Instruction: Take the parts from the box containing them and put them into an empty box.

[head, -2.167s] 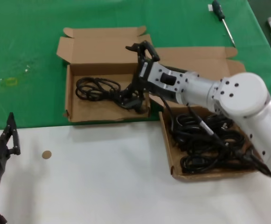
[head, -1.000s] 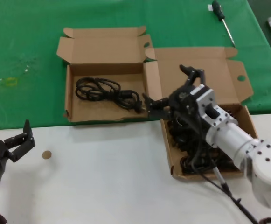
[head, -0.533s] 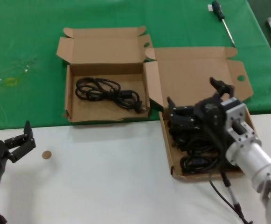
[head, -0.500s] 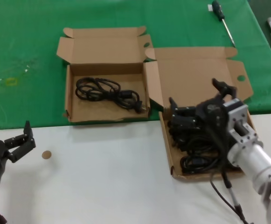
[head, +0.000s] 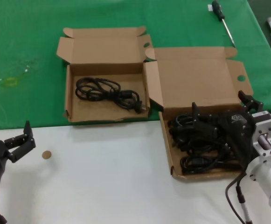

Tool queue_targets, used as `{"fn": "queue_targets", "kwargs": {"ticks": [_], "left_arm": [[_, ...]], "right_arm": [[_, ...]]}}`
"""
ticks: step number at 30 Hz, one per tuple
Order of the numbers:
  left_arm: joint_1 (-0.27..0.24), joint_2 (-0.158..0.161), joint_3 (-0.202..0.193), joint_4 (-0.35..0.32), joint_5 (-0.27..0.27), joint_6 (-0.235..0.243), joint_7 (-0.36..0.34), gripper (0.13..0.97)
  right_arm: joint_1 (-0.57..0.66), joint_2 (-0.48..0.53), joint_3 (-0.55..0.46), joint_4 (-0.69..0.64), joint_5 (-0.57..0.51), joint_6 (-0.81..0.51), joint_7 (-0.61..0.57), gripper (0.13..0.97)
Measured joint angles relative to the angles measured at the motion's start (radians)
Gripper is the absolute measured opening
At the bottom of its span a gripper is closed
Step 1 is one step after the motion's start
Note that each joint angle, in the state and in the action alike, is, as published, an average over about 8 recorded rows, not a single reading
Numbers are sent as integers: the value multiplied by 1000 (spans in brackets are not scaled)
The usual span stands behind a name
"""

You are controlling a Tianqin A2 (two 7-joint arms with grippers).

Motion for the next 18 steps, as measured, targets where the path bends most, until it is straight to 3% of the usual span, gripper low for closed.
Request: {"fn": "queue_targets", "kwargs": {"ticks": [18], "left_arm": [[0,0,0,0,0,0,0,966]], "right_arm": [[-2,0,1,2,1,2,1,966]]}}
